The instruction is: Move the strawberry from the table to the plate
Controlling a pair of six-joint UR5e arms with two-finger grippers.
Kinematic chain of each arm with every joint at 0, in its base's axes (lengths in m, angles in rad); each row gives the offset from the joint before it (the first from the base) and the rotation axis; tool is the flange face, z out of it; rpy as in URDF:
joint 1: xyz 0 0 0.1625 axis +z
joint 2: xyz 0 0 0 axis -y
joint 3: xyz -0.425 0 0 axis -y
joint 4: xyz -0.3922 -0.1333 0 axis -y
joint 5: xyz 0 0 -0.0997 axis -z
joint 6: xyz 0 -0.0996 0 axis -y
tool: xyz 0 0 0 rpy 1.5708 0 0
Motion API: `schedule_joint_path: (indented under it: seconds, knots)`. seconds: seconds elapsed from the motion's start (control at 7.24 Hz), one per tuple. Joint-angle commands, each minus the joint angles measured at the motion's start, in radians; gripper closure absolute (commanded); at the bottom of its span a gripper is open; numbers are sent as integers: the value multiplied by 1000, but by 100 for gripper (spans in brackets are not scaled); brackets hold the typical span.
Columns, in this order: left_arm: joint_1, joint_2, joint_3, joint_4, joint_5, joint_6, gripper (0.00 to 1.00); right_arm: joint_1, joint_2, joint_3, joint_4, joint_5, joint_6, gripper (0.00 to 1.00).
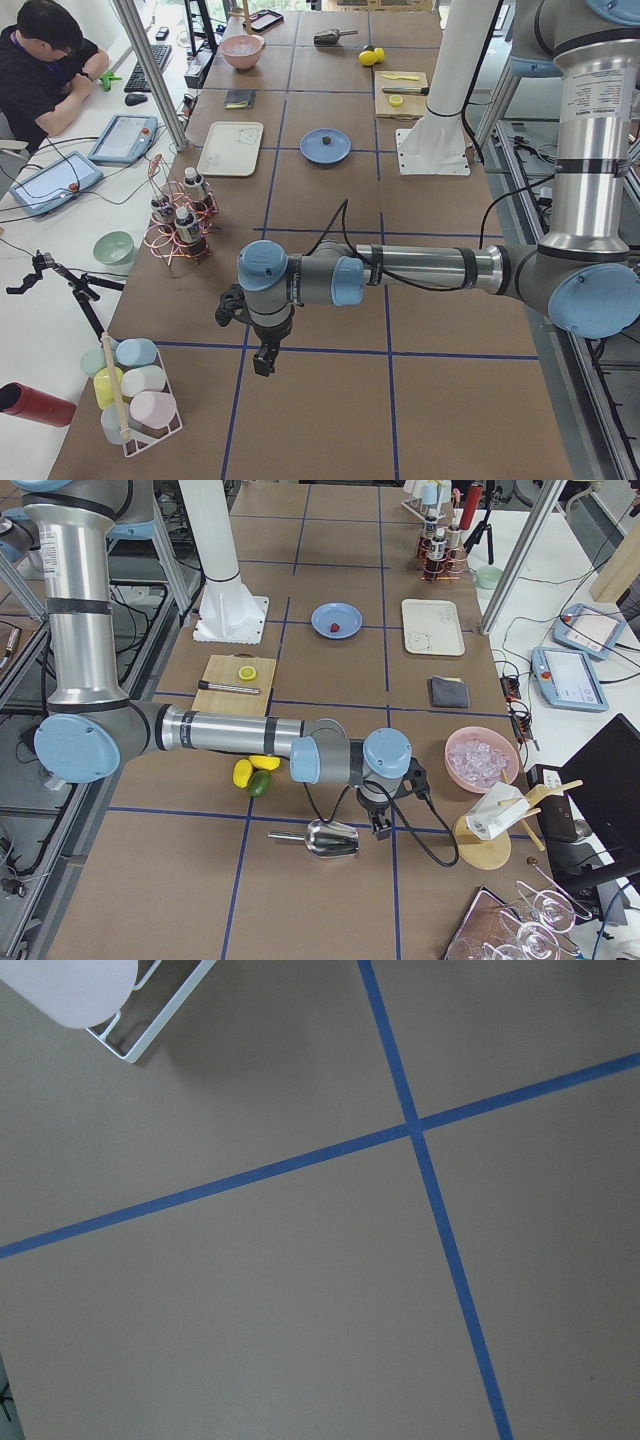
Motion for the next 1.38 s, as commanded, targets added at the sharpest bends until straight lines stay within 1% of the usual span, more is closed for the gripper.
schedule_joint_path:
  seconds: [0.0,0.14,0.28,0.55,0.83,1.11,1.24]
  knots:
    - [0,0,1,2,-32,-55,0,0,5,-19,33,16,68,0]
    - [0,0,-10,13,-57,-63,0,2,3,-17,13,22,72,0]
    - [0,0,-10,12,-69,-83,0,6,5,2,-51,24,74,0]
    - [0,-2,-1,10,-71,-82,0,20,2,138,-235,24,72,0]
    - [0,-2,2,6,-72,-80,0,21,-40,161,-236,16,62,0]
    - [0,-2,2,4,-72,-80,0,21,-113,226,-236,15,65,0]
    - [0,-2,2,4,-72,-80,0,21,-124,233,-236,15,62,0]
